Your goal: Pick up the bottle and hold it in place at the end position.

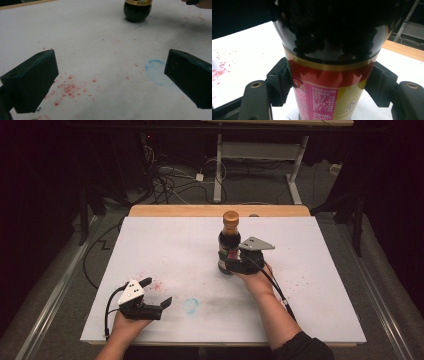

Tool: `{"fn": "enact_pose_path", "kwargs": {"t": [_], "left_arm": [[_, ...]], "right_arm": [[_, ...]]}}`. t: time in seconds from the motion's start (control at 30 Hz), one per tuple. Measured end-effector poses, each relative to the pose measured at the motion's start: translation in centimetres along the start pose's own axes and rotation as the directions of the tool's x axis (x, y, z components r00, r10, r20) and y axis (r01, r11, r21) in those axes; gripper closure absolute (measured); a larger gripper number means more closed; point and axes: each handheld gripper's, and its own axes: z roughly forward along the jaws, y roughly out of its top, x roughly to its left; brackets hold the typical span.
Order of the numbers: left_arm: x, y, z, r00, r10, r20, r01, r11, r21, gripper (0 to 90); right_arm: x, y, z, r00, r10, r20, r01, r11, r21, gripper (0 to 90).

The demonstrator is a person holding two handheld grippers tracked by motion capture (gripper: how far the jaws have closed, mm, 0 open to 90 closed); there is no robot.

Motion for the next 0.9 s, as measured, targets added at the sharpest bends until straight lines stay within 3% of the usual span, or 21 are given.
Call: {"fn": "enact_pose_path", "kwargs": {"t": [0.4,0.9], "left_arm": [[0.0,0.0,0.0,1.0,0.004,0.005,-0.004,1.0,-0.001,0.0],[0.0,-0.1,0.0,1.0,0.006,0.001,-0.006,1.0,0.002,0.0]], "right_arm": [[0.5,-0.1,1.7,0.9999,0.005,-0.01,-0.005,1.0,0.003,31.5],[0.5,-0.4,1.6,0.9998,0.002,-0.018,-0.002,1.0,0.0,29.6]]}}
